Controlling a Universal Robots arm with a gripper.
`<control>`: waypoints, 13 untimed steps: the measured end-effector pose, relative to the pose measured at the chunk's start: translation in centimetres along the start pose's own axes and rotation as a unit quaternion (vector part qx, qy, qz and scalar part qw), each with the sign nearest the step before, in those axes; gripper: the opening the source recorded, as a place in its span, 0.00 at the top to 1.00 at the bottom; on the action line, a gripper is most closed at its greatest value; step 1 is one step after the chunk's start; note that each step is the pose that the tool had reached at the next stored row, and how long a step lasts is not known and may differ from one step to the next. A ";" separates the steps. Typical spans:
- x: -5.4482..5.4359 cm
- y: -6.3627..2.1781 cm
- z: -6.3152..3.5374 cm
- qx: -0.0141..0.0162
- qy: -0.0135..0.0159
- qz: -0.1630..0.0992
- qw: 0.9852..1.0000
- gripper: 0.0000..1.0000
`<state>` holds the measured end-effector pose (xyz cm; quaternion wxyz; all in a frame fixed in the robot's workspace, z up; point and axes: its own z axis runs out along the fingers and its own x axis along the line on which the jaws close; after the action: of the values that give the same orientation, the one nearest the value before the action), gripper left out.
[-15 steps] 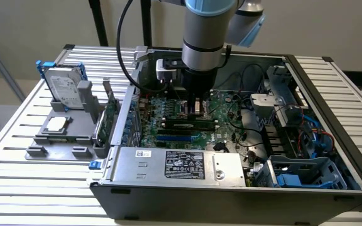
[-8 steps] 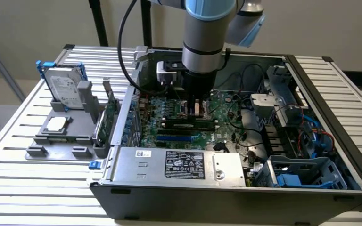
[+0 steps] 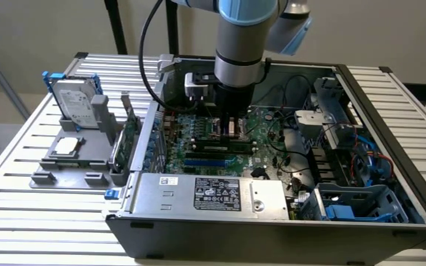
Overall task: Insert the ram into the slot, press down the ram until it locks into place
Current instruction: 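Press down the ram until it locks into place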
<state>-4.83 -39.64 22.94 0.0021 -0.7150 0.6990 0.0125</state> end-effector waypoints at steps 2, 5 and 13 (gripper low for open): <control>0.0 -0.03 -0.92 -0.001 0.001 0.001 1.000 0.89; 0.0 -0.23 -2.31 -0.003 0.001 0.001 1.000 0.89; 0.0 -0.55 -3.09 -0.006 0.000 0.002 1.000 0.89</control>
<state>-4.24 -39.67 26.02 -0.0028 -0.7139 0.7001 0.0167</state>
